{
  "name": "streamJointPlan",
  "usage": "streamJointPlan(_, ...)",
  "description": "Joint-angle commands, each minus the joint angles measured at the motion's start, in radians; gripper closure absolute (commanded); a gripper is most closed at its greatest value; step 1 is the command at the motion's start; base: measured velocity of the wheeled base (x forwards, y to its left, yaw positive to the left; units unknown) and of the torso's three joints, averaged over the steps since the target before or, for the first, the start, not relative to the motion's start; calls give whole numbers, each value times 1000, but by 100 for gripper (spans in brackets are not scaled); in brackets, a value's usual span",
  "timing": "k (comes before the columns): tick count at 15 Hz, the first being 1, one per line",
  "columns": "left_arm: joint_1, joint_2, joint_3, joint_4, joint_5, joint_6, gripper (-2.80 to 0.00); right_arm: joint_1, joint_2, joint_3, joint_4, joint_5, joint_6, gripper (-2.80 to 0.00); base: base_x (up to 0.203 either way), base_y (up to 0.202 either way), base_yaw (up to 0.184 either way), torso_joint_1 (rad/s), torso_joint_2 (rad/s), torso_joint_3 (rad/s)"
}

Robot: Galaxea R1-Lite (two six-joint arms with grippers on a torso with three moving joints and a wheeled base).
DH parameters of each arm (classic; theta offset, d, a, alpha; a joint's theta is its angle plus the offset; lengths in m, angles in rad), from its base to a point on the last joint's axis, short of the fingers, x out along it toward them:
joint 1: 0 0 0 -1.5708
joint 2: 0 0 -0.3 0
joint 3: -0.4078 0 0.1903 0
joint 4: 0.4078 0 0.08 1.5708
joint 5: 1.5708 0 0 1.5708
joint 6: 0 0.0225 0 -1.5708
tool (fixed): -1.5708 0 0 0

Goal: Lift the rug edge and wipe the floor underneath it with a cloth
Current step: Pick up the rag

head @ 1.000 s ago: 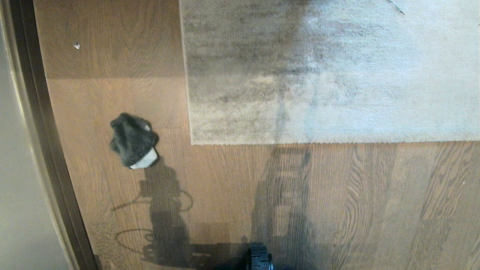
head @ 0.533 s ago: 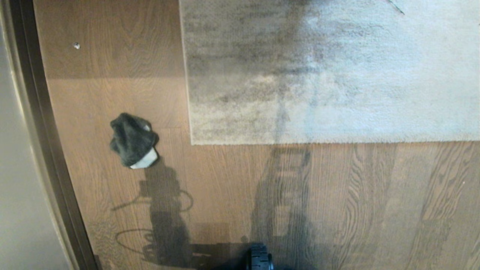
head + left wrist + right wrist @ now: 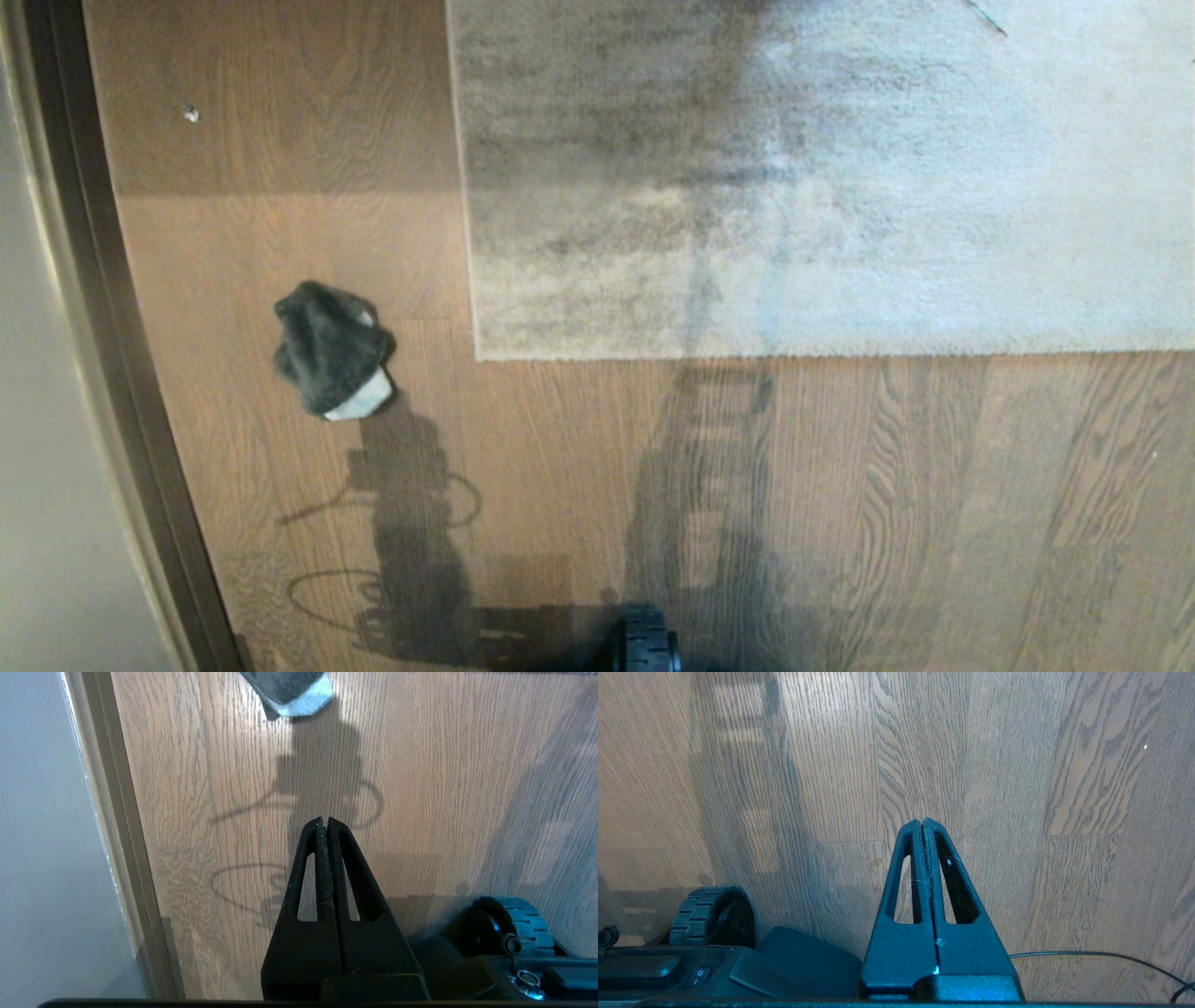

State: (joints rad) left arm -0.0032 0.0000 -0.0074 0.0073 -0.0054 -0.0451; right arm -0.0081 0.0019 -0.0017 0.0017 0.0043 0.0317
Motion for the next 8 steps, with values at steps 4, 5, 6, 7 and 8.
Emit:
streamJointPlan(4, 0, 47, -28, 21, -3, -1, 0, 0, 0, 0, 1, 0, 0, 0, 0, 0, 0, 0, 0, 0)
streamJointPlan(5, -1, 112, -48, 16, -4, -1, 0, -1, 0, 0, 0, 0, 0, 0, 0, 0, 0, 0, 0, 0)
streamJointPlan(6, -4, 185, -66, -4, -4, -1, 0, 0, 0, 0, 1, 0, 0, 0, 0, 0, 0, 0, 0, 0)
streamJointPlan(7, -5, 251, -77, -40, -4, -1, 0, -1, 0, 0, 0, 0, 0, 0, 0, 0, 0, 0, 0, 0)
streamJointPlan(8, -6, 333, -83, -98, -4, -3, 0, 0, 0, 0, 0, 0, 0, 0, 0, 0, 0, 0, 0, 0)
